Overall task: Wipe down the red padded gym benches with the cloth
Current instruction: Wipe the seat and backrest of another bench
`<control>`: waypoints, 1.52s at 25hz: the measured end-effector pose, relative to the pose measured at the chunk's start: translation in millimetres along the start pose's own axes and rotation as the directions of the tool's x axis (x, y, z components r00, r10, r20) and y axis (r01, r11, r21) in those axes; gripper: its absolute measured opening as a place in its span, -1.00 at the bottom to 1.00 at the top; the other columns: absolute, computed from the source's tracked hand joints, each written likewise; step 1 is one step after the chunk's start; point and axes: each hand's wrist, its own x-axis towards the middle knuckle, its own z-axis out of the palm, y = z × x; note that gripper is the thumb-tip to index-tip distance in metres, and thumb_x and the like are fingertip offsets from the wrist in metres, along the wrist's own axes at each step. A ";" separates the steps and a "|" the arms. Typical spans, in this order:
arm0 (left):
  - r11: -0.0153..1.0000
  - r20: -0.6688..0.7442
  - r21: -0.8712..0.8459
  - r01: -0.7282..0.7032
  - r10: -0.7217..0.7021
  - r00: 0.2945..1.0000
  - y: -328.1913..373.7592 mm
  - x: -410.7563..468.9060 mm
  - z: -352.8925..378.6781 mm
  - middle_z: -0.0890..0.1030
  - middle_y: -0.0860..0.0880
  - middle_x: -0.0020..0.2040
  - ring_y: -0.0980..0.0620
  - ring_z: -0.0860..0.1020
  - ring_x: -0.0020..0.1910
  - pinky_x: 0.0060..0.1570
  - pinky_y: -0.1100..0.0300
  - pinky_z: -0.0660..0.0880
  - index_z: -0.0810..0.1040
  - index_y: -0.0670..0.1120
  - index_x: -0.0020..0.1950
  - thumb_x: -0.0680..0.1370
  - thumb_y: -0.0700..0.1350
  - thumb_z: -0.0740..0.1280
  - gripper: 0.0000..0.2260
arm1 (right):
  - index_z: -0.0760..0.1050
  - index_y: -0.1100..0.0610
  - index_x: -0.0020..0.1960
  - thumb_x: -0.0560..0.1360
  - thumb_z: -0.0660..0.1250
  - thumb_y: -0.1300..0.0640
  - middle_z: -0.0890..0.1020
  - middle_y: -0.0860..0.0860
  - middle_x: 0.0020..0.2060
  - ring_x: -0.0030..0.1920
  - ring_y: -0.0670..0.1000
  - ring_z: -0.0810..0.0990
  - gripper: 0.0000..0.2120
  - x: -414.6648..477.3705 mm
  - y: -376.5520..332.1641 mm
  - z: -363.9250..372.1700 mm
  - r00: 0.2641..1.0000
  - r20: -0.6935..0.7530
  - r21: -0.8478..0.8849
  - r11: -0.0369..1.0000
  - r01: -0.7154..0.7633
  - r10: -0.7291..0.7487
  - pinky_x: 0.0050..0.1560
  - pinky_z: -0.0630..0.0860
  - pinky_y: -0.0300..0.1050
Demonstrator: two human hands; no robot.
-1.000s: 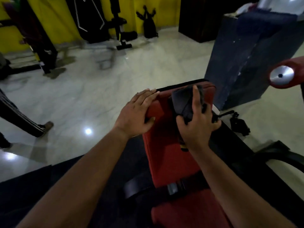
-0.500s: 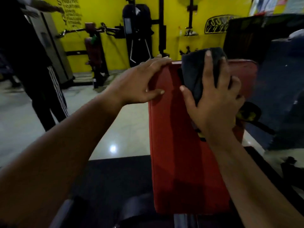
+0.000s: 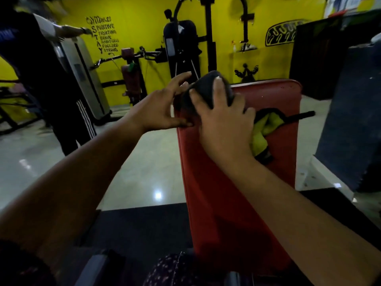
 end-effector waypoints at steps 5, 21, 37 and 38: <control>0.999 0.014 0.028 -0.034 0.034 0.999 -3.5 -1.5 0.5 0.51 0.01 0.38 0.15 0.54 0.23 0.21 0.38 0.42 -0.04 0.02 0.61 0.35 0.17 0.54 0.03 | 0.31 -0.21 0.45 0.52 0.29 -0.08 0.26 0.11 0.49 0.23 0.31 0.42 -0.49 18.7 12.3 -1.1 0.996 0.047 0.046 0.996 0.078 -0.080 0.02 0.44 0.17; 0.764 0.228 0.434 -0.478 0.420 0.878 21.4 58.7 -0.9 0.09 -0.06 0.60 0.05 0.07 0.56 0.51 -0.05 0.08 0.12 -0.05 0.60 0.67 0.07 -0.05 -0.50 | 0.13 -0.17 0.54 0.55 0.24 -0.06 0.12 0.17 0.52 0.26 0.35 0.35 -0.39 -0.6 97.9 -12.9 0.960 0.054 -0.033 0.961 -0.273 0.275 0.06 0.46 0.24; 0.824 0.202 0.348 -0.448 0.401 0.894 30.4 60.7 14.8 0.17 0.03 0.58 0.05 0.25 0.50 0.33 0.13 0.25 0.11 0.04 0.60 0.65 0.08 -0.06 -0.50 | 0.22 -0.12 0.52 0.44 0.41 0.03 0.23 0.24 0.47 0.01 0.31 0.48 -0.29 -50.7 99.0 11.3 0.957 0.000 0.134 0.949 -0.286 0.289 -0.14 0.51 0.11; 0.828 0.199 0.350 -0.438 0.391 0.898 30.5 60.6 14.7 0.17 0.03 0.58 0.08 0.22 0.50 0.34 0.14 0.23 0.11 0.04 0.60 0.65 0.09 -0.06 -0.50 | 0.21 -0.12 0.53 0.45 0.40 0.03 0.21 0.23 0.48 0.05 0.31 0.48 -0.30 -50.9 105.3 11.1 0.946 0.000 0.141 0.937 -0.320 0.324 -0.12 0.51 0.12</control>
